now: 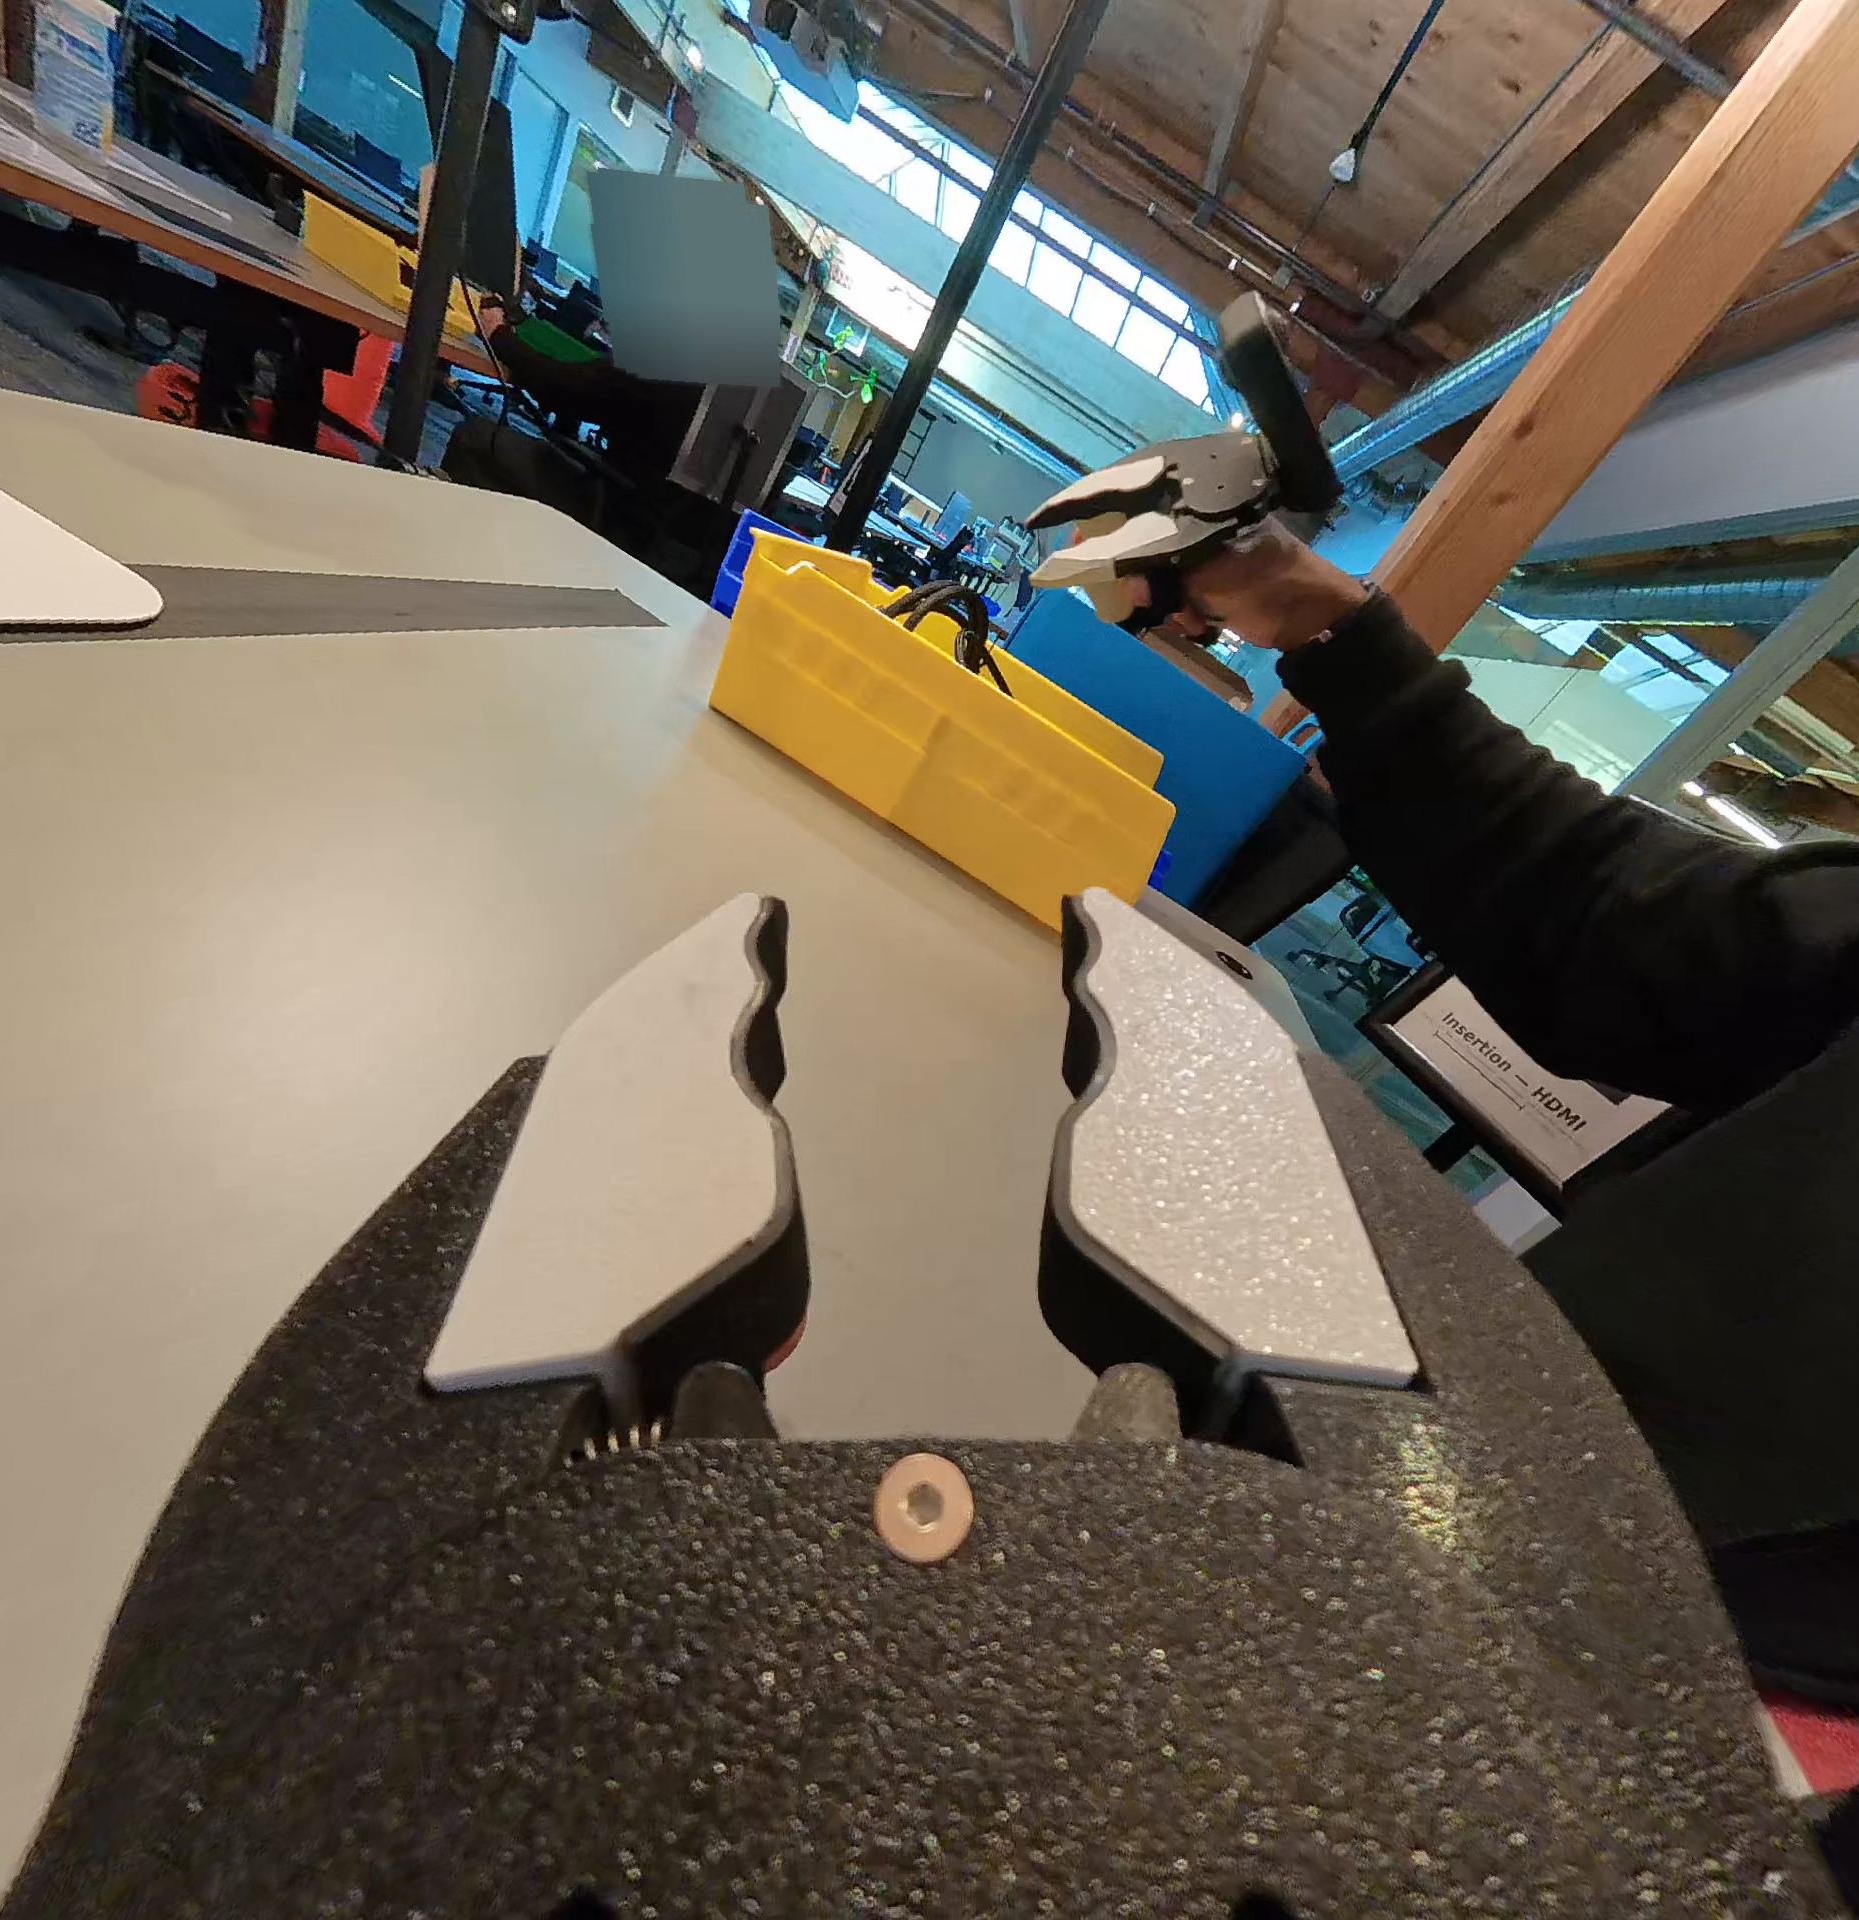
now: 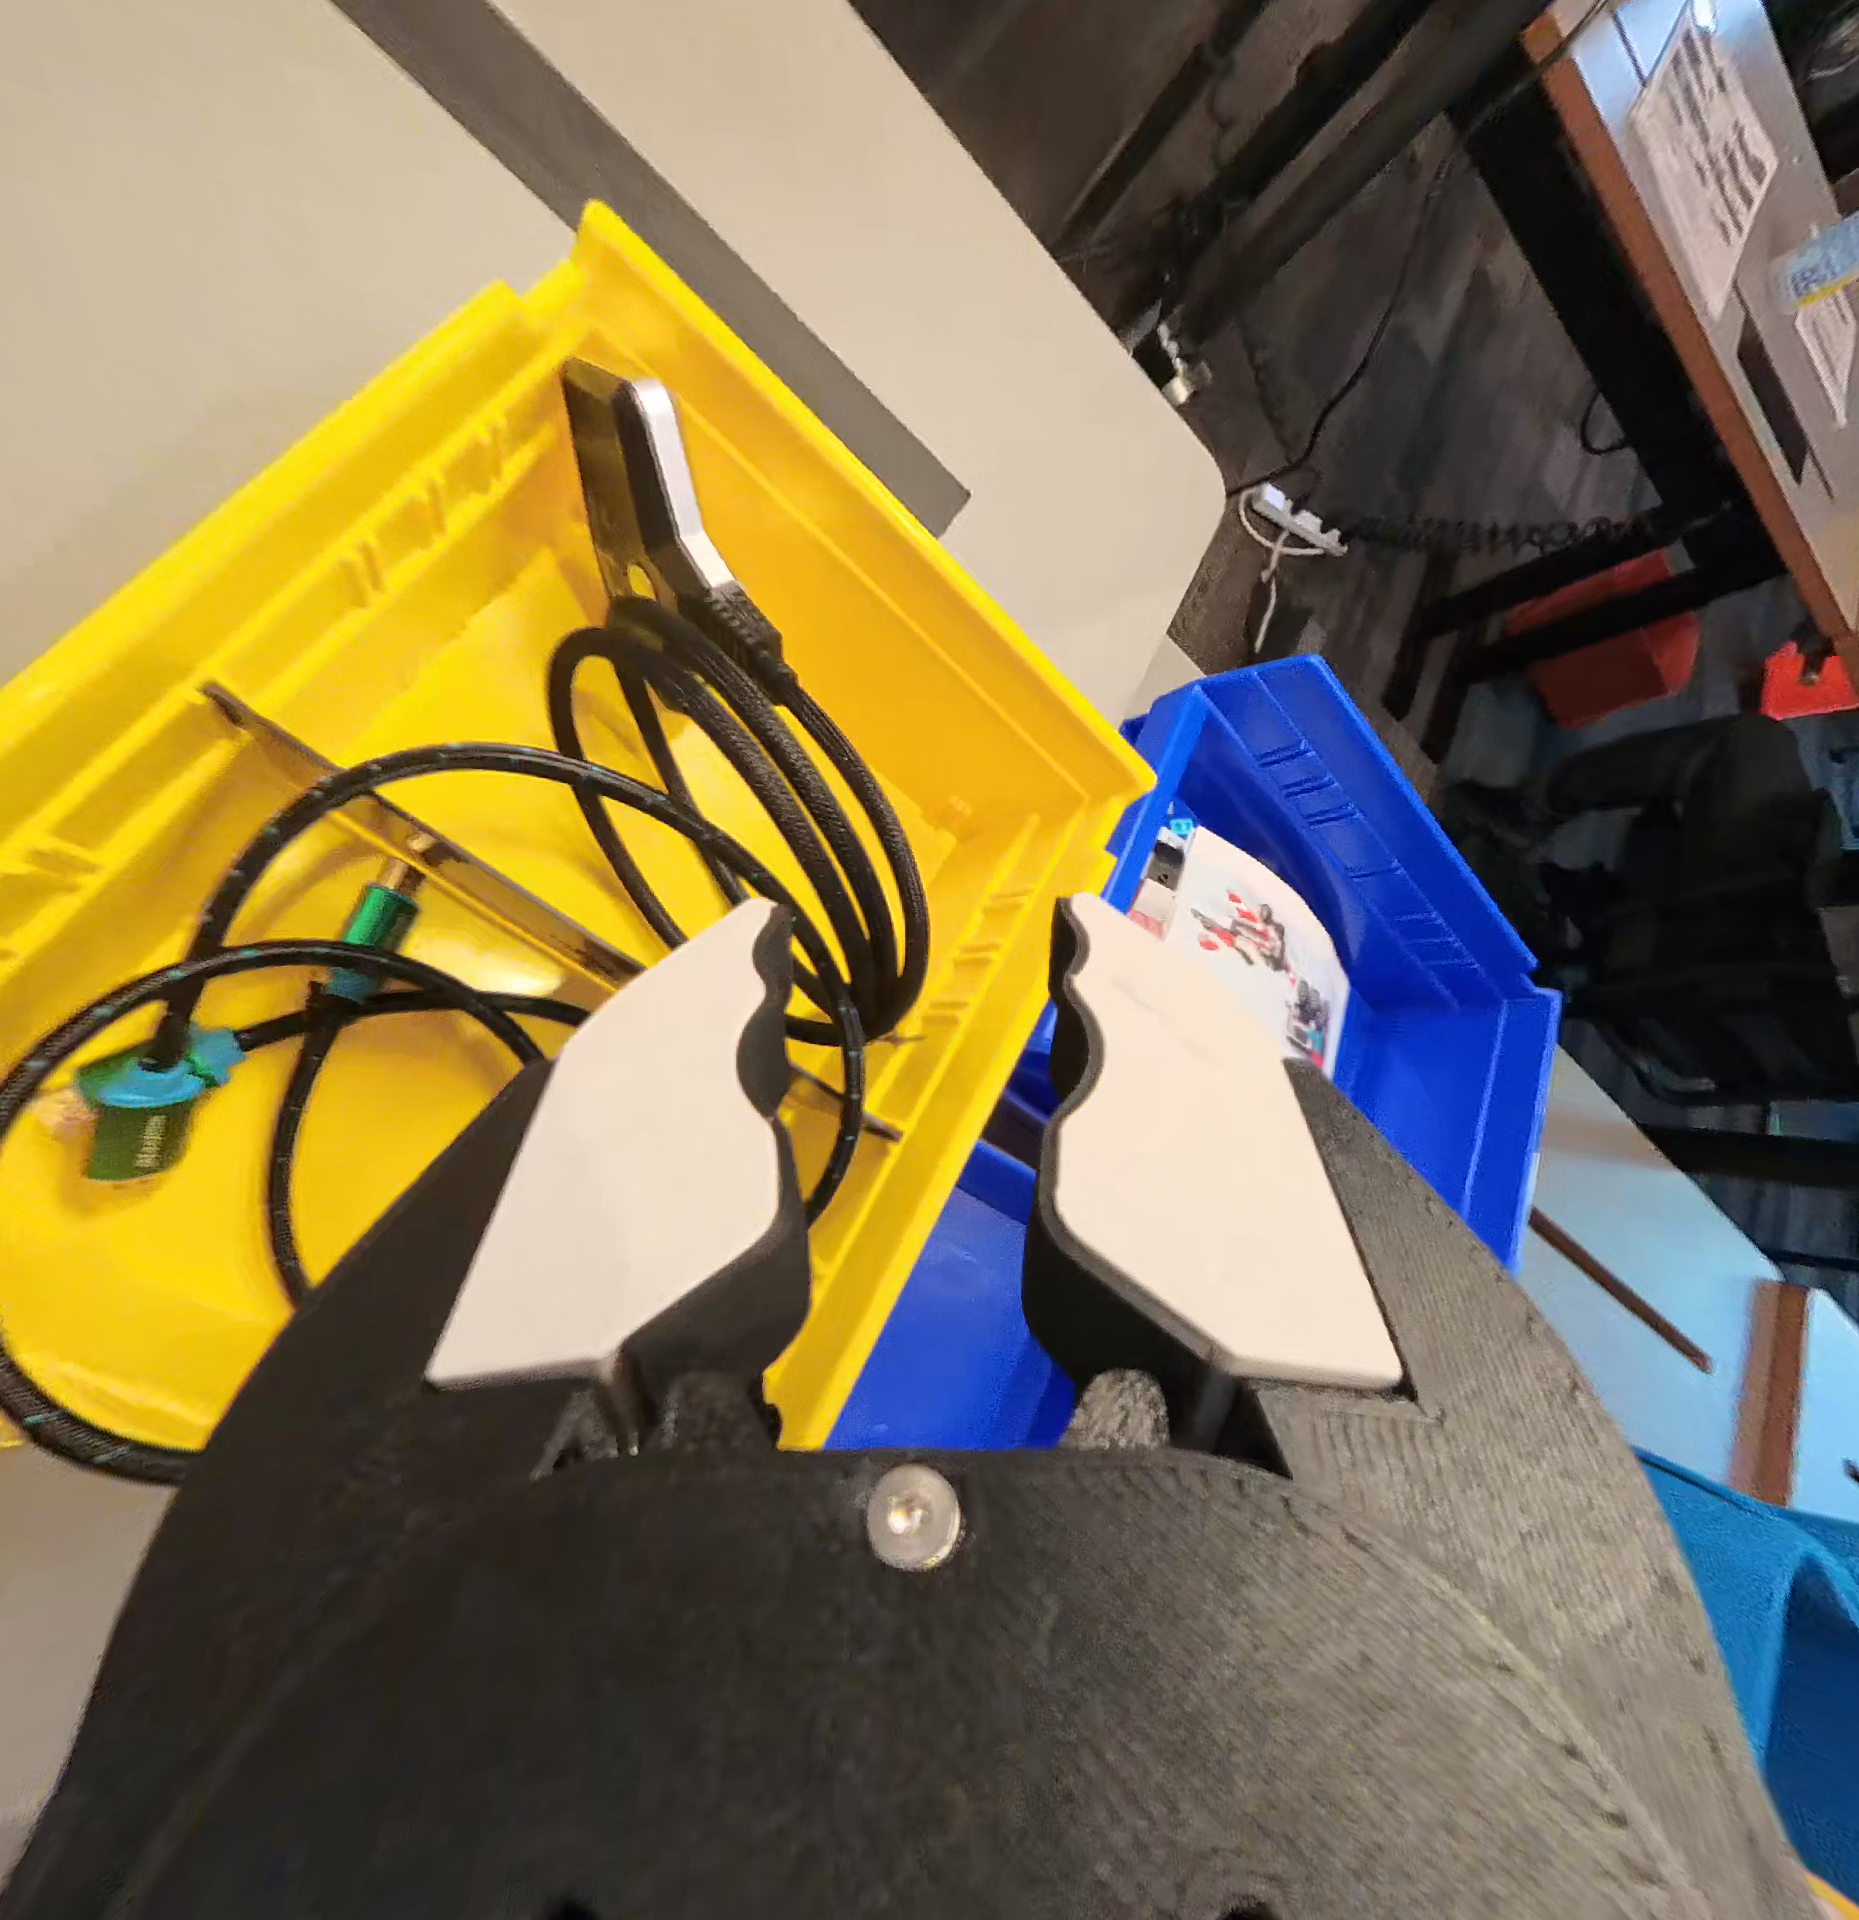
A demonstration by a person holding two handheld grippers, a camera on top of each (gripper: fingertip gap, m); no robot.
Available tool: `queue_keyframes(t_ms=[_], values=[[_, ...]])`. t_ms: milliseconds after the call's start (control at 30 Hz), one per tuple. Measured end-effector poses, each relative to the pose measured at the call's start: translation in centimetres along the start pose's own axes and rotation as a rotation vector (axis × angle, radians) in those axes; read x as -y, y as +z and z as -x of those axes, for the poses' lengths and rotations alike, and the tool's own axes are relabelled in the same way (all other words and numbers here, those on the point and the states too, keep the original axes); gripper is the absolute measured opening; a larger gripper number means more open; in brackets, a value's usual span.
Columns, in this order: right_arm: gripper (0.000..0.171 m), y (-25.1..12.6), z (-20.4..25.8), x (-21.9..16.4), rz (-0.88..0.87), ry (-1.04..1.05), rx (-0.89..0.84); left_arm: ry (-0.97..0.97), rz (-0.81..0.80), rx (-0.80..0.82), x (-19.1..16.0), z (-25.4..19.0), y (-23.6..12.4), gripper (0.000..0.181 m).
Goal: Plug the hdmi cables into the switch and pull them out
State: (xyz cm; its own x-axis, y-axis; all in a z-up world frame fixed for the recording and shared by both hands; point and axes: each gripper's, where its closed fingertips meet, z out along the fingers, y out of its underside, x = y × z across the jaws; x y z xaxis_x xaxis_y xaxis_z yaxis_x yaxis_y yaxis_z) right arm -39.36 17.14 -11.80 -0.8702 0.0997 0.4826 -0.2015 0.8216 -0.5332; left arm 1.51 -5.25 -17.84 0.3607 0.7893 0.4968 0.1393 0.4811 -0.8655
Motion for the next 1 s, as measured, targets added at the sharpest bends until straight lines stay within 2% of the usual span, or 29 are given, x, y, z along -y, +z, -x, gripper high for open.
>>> queue_keyframes(t_ms=[133, 233, 367, 433, 533, 667, 733, 800, 833, 867, 933, 1000], values=[[0.048, -3.2, 2.9, 0.8, -0.148, 0.111, 0.057, 0.066, 0.041, 0.112, -0.3, 0.8, -0.6, 0.051], [0.053, -5.5, 8.1, 0.8, -0.296, 0.224, 0.165, 0.251, 0.217, 0.309, -2.0, 2.1, -1.8, 0.046], [0.075, -6.3, 14.9, -0.9, -0.415, 0.417, 0.254, 0.470, 0.416, 0.609, -3.7, 4.0, -5.4, 0.040], [0.080, -6.1, 17.1, -2.0, -0.474, 0.500, 0.227, 0.493, 0.408, 0.678, -4.0, 3.5, -7.1, 0.040], [0.080, -5.8, 19.4, -3.1, -0.563, 0.582, 0.186, 0.426, 0.366, 0.769, -4.7, 2.6, -9.9, 0.038], [0.075, -6.3, 20.1, -3.7, -0.685, 0.575, 0.076, 0.516, 0.289, 0.926, -4.1, 1.2, -13.7, 0.051], [0.071, -7.5, 19.7, -3.2, -0.764, 0.554, 0.042, 0.670, 0.285, 1.016, -3.9, 0.4, -14.9, 0.071], [0.063, -7.9, 19.6, -2.9, -0.812, 0.551, 0.049, 0.783, 0.406, 1.128, -5.1, 0.7, -16.0, 0.096], [0.061, -7.8, 19.8, -2.8, -0.813, 0.555, 0.067, 0.837, 0.483, 1.180, -5.8, 1.0, -16.5, 0.102], [0.060, -7.6, 19.9, -2.7, -0.809, 0.557, 0.082, 0.909, 0.476, 1.200, -5.6, 0.6, -16.4, 0.095], [0.056, -7.7, 19.9, -2.5, -0.826, 0.558, 0.101, 1.038, 0.466, 1.206, -5.5, -0.2, -15.9, 0.091], [0.053, -7.8, 20.1, -2.4, -0.837, 0.556, 0.114, 1.069, 0.446, 1.236, -5.2, -0.4, -15.8, 0.099]])
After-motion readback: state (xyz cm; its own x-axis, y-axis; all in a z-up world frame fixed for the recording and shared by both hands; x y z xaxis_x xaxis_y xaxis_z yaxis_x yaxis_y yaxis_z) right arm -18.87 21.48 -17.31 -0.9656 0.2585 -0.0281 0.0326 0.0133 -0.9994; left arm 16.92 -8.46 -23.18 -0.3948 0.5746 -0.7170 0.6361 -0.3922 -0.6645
